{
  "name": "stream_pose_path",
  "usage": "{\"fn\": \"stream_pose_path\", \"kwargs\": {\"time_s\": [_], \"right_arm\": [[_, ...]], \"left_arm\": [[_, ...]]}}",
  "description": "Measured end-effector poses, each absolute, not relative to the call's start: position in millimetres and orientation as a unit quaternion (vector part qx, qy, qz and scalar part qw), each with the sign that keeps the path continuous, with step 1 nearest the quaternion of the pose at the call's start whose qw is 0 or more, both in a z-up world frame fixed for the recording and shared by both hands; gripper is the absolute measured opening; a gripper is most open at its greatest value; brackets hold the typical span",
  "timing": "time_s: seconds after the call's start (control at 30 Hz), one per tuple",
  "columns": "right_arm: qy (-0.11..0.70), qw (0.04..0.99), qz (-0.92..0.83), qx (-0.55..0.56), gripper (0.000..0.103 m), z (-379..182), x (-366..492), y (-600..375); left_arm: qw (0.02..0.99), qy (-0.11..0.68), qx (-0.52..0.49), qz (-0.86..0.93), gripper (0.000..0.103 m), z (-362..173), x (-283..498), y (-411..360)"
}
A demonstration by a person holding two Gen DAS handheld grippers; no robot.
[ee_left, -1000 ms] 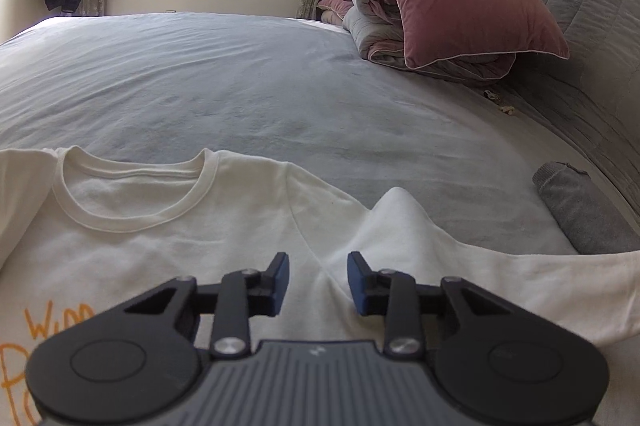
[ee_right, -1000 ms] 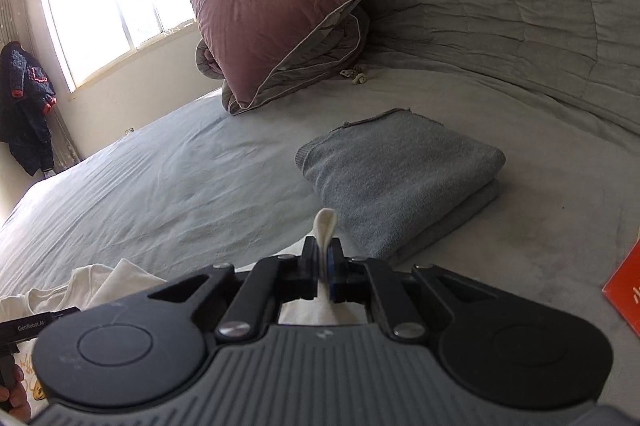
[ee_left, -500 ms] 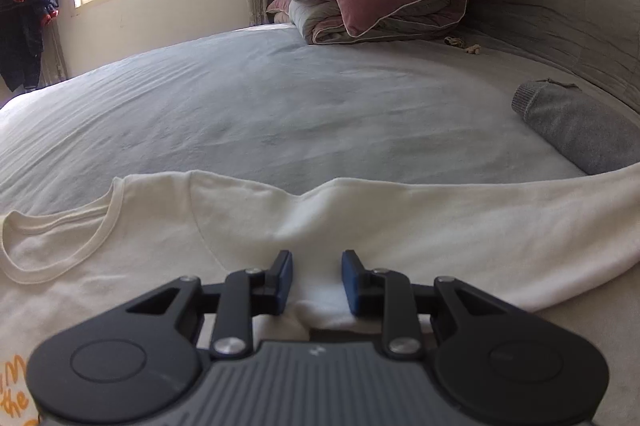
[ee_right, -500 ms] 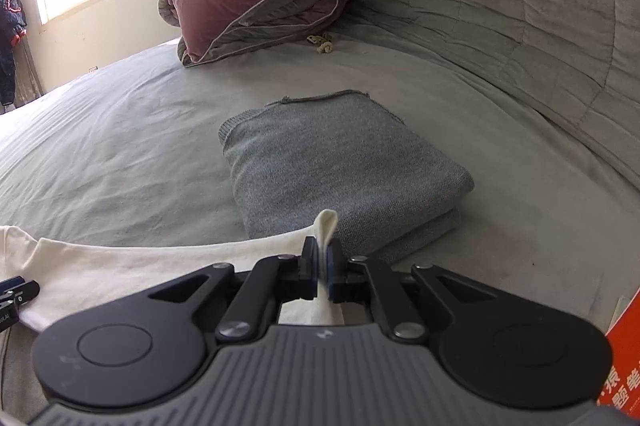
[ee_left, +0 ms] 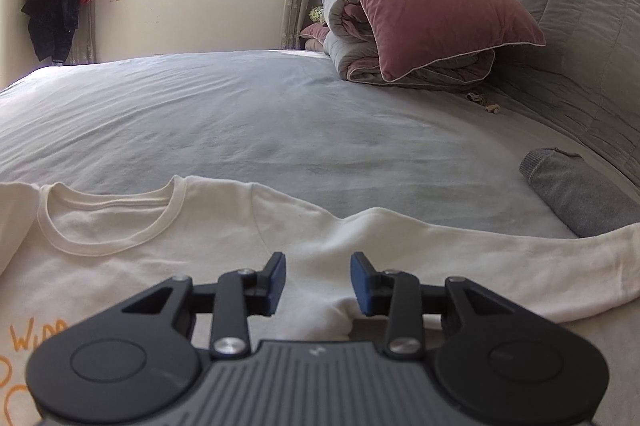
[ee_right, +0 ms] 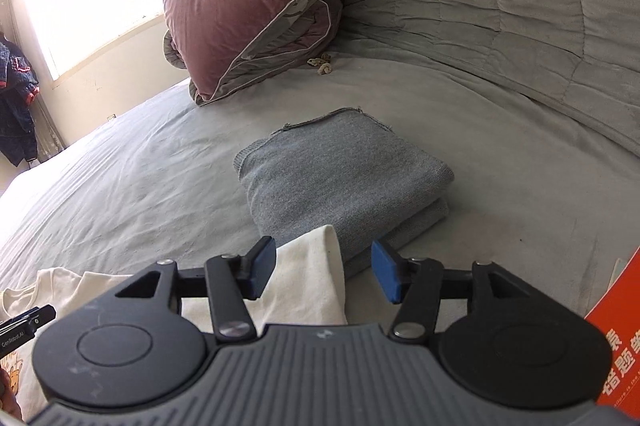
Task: Fold clothes
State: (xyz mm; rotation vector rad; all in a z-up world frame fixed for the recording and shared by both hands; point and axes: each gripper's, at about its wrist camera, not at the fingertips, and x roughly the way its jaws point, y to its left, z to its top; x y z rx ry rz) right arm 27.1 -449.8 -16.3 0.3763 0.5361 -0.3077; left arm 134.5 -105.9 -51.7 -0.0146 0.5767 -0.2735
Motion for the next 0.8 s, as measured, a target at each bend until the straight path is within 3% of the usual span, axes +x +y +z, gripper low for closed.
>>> {"fn": "stream_pose_path", "kwargs": {"time_s": [0.27,0.73,0.8], "right_arm": [[0.268,0.943,-0.102,0.169,0.061,-10,31,-388],[0.301,0.945,0.020,0.127,0.065,-18,78,-220],[0.306,0.943,0.039,0.125,0.066,-19,89,-196]], "left_arm": [[0.952,0.289,-0.064,-0.076,0.042,-65,121,-18],[0.950,0.262,-0.168,0.027,0.044,-58,93,148],[0.950,0.258,-0.173,0.029,0.048,-53,91,163]]}}
